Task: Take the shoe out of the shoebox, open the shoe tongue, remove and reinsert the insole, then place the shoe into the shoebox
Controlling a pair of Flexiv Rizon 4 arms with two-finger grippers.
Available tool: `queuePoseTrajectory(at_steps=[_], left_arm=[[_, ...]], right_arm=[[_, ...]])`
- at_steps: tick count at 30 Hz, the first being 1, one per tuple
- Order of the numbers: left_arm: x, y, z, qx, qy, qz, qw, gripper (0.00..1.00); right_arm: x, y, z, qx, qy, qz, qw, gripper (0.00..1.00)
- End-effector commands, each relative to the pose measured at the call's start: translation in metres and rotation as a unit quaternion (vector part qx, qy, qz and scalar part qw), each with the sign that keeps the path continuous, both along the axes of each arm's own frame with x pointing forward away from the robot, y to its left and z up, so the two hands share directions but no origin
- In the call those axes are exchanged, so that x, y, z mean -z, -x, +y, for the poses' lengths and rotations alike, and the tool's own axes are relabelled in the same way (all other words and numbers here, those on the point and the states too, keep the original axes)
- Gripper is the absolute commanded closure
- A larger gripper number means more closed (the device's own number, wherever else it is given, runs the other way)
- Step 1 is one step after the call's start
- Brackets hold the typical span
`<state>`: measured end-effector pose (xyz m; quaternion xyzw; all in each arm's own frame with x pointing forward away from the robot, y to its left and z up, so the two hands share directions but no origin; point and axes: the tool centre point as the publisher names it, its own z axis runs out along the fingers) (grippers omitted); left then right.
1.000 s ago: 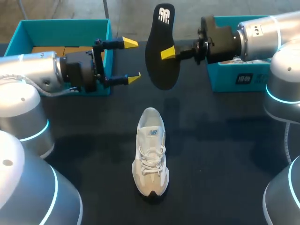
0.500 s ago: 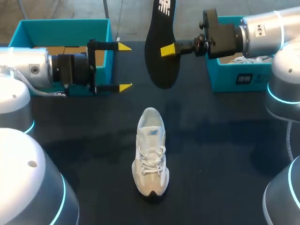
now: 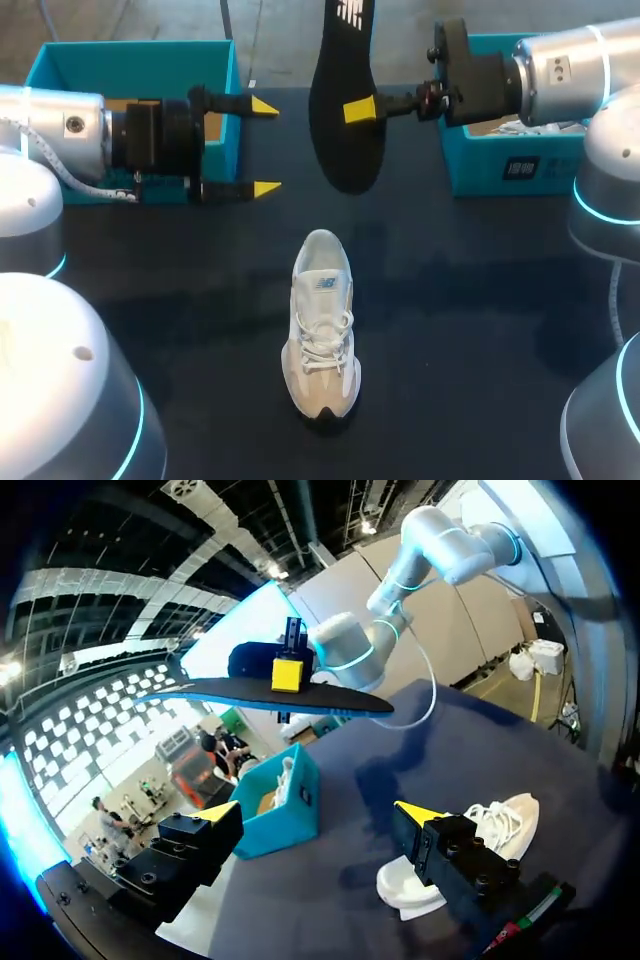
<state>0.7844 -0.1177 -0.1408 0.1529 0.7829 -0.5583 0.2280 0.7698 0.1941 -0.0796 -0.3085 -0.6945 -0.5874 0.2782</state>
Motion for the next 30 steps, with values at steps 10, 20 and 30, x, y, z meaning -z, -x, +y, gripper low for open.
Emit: queuePoseTrajectory(at_steps=[10, 20, 30], left_arm=[[0.004, 0.002, -0.002, -0.002, 0.002, 0.031, 1.000, 0.00], [0.034, 0.028, 0.006, -0.027, -0.037, 0.167, 0.985, 0.00], [0.088, 0.041, 0.005, -0.030, -0.079, 0.230, 0.970, 0.00]], right_arm=[[0.004, -0.005, 0.004, -0.006, -0.004, -0.020, 1.000, 1.00], [0.027, -0.023, -0.005, -0.013, -0.006, -0.118, 0.993, 1.00], [0.056, -0.039, -0.003, -0.023, -0.022, -0.140, 0.990, 1.00]])
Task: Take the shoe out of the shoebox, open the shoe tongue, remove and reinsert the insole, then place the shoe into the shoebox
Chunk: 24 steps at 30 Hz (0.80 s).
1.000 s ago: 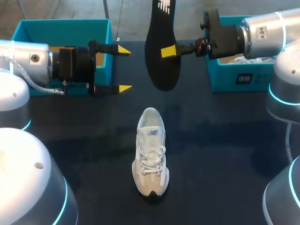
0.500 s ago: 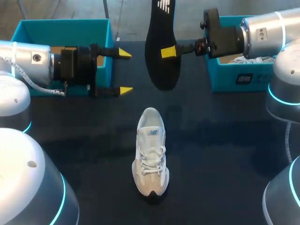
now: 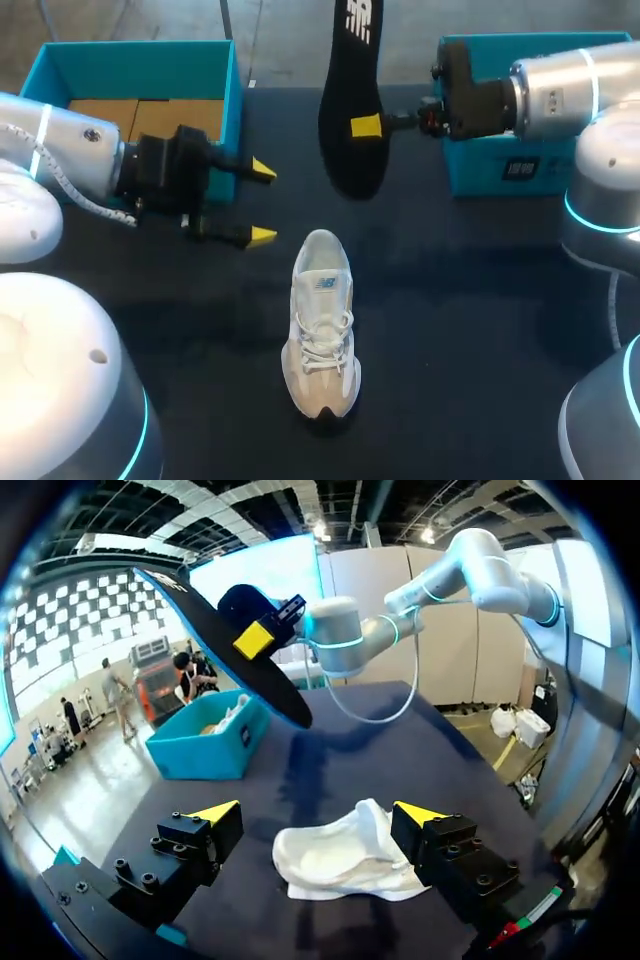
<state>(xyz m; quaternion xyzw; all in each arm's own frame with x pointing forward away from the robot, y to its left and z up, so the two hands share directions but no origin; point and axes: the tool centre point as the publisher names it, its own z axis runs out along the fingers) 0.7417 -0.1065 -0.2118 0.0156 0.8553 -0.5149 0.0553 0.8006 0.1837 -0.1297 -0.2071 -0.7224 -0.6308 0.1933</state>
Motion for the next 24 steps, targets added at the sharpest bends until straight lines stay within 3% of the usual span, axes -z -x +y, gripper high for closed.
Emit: queuePoseTrajectory(at_steps=[1, 12, 18, 24], left_arm=[[0.022, -0.001, -0.006, 0.002, -0.012, 0.012, 1.000, 0.00], [0.049, 0.003, 0.006, -0.016, -0.046, 0.050, 0.998, 0.00], [0.060, 0.008, 0.014, -0.027, -0.055, 0.062, 0.996, 0.00], [0.065, 0.015, 0.019, -0.035, -0.061, 0.072, 0.995, 0.00]], right_arm=[[0.006, -0.008, 0.007, -0.007, -0.006, 0.000, 1.000, 1.00], [0.006, -0.008, 0.007, -0.007, -0.006, 0.000, 1.000, 1.00], [0.037, -0.009, 0.008, 0.041, -0.017, -0.020, 0.999, 1.00], [0.052, -0.011, 0.009, 0.094, -0.040, -0.018, 0.995, 1.00]])
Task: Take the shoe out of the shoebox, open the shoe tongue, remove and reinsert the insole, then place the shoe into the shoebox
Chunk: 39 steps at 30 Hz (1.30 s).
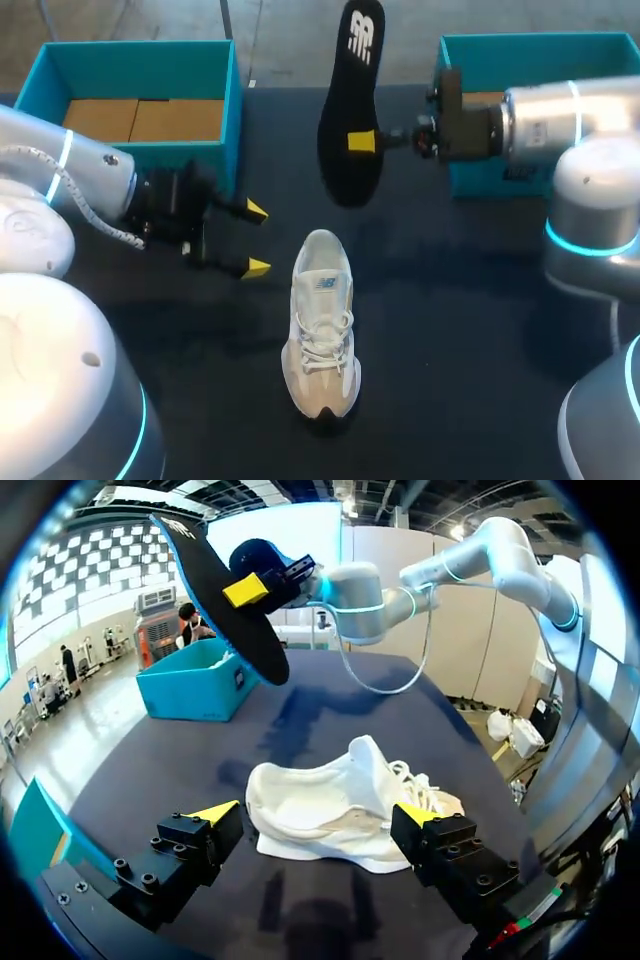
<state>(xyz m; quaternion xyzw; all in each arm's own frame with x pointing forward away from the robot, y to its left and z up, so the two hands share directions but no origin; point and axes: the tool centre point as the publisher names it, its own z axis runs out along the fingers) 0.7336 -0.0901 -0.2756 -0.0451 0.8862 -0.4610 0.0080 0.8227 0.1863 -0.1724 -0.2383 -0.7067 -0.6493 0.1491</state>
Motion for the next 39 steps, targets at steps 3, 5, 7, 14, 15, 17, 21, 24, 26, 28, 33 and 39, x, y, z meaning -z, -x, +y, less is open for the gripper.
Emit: queuePoseTrajectory(at_steps=[3, 5, 7, 14, 15, 17, 21, 24, 26, 28, 33, 39], left_arm=[[0.002, 0.007, 0.004, -0.006, -0.004, 0.002, 1.000, 0.00], [0.003, 0.007, 0.005, -0.008, -0.005, 0.003, 1.000, 0.00], [0.006, 0.008, 0.005, -0.009, -0.006, 0.006, 1.000, 0.00], [0.015, 0.008, 0.003, -0.013, -0.010, 0.017, 1.000, 0.00], [0.017, 0.008, 0.003, -0.011, -0.012, 0.023, 1.000, 0.00], [0.019, 0.010, 0.003, -0.001, -0.018, 0.035, 0.999, 0.00], [0.017, 0.013, 0.003, 0.019, -0.035, 0.057, 0.998, 0.00], [0.014, 0.015, 0.004, 0.030, -0.049, 0.064, 0.996, 0.00], [0.012, 0.015, 0.004, 0.038, -0.060, 0.070, 0.995, 0.00], [0.010, 0.015, 0.005, 0.039, -0.064, 0.068, 0.995, 0.00], [0.004, 0.008, 0.008, 0.046, -0.090, 0.054, 0.993, 0.00], [-0.004, -0.003, 0.008, 0.044, -0.101, 0.043, 0.993, 0.00]], right_arm=[[0.015, 0.012, 0.010, 0.041, -0.025, -0.002, 0.999, 1.00], [0.020, 0.014, 0.012, 0.042, -0.027, 0.002, 0.999, 1.00], [0.026, 0.017, 0.015, 0.042, -0.026, 0.007, 0.999, 1.00], [0.041, 0.030, 0.024, 0.033, -0.009, 0.019, 0.999, 1.00], [0.041, 0.030, 0.024, 0.033, -0.009, 0.019, 0.999, 1.00], [0.041, 0.030, 0.024, 0.033, -0.009, 0.019, 0.999, 1.00], [0.041, 0.030, 0.024, 0.033, -0.009, 0.019, 0.999, 1.00], [0.041, 0.030, 0.024, 0.033, -0.009, 0.019, 0.999, 1.00], [0.041, 0.030, 0.024, 0.033, -0.009, 0.019, 0.999, 1.00], [0.041, 0.030, 0.024, 0.033, -0.009, 0.019, 0.999, 1.00], [0.046, 0.029, 0.025, 0.033, -0.006, 0.020, 0.999, 1.00], [0.068, 0.032, 0.031, 0.034, -0.007, 0.023, 0.999, 1.00]])
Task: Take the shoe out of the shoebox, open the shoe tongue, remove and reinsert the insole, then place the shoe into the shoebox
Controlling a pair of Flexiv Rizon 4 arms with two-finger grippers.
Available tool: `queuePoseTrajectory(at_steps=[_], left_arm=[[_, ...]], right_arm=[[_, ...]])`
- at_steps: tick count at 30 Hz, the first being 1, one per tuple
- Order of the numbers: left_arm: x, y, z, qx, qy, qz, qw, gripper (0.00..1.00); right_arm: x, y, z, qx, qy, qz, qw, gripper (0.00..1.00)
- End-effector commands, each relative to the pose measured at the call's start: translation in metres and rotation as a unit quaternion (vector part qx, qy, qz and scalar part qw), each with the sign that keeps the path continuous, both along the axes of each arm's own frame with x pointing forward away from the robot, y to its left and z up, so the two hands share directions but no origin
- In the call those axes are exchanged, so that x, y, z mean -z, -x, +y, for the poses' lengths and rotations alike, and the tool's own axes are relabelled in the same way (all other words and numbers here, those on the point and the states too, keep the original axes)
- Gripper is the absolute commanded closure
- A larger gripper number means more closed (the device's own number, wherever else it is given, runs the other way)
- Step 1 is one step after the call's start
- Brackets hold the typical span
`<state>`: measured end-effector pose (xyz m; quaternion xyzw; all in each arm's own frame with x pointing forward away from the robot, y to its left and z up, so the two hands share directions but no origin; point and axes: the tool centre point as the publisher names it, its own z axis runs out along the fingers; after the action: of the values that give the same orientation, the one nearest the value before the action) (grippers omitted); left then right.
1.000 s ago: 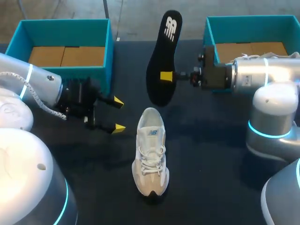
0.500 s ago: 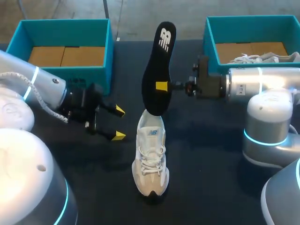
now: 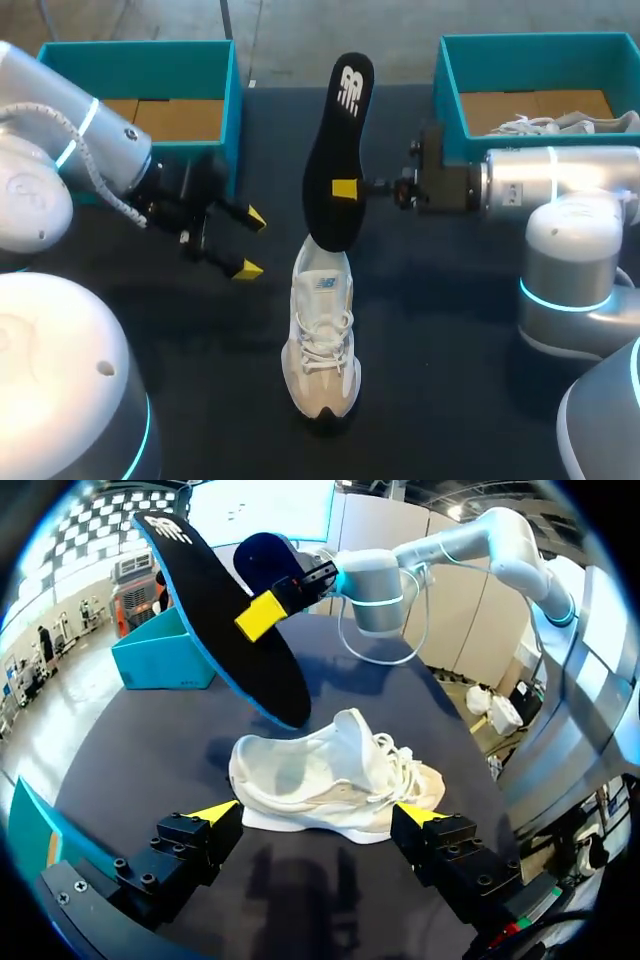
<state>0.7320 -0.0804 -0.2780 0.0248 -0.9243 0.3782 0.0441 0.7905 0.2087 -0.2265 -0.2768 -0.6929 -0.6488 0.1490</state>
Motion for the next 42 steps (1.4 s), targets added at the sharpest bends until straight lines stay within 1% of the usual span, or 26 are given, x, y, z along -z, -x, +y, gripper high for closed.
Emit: queuePoseTrajectory(at_steps=[1, 5, 12, 15, 29, 33, 38, 42], left_arm=[[-0.008, -0.005, -0.001, 0.001, -0.014, 0.001, 1.000, 0.00], [-0.012, -0.008, -0.002, 0.002, -0.023, 0.000, 1.000, 0.00], [-0.012, -0.005, -0.004, -0.002, -0.027, 0.005, 1.000, 0.00], [-0.011, -0.003, -0.004, -0.001, -0.028, 0.008, 1.000, 0.00], [-0.007, -0.003, -0.007, -0.012, -0.034, 0.009, 0.999, 0.00], [-0.006, -0.001, -0.007, -0.014, -0.035, 0.009, 0.999, 0.00], [-0.006, 0.001, -0.003, -0.014, -0.041, 0.011, 0.999, 0.00], [-0.006, 0.000, -0.002, -0.018, -0.044, 0.008, 0.999, 0.00]], right_arm=[[0.019, -0.001, 0.008, 0.003, -0.002, -0.006, 1.000, 1.00], [0.035, 0.001, 0.007, 0.004, 0.004, -0.010, 1.000, 1.00], [0.047, 0.001, 0.011, 0.001, -0.007, -0.029, 1.000, 1.00], [0.049, 0.001, 0.014, 0.001, 0.008, -0.037, 0.999, 1.00], [0.049, 0.001, 0.014, 0.001, 0.008, -0.037, 0.999, 1.00], [0.052, 0.001, 0.014, 0.000, 0.002, -0.061, 0.998, 1.00], [0.058, -0.001, 0.015, -0.003, 0.005, -0.066, 0.998, 1.00], [0.066, -0.002, 0.015, -0.008, 0.011, -0.062, 0.998, 1.00]])
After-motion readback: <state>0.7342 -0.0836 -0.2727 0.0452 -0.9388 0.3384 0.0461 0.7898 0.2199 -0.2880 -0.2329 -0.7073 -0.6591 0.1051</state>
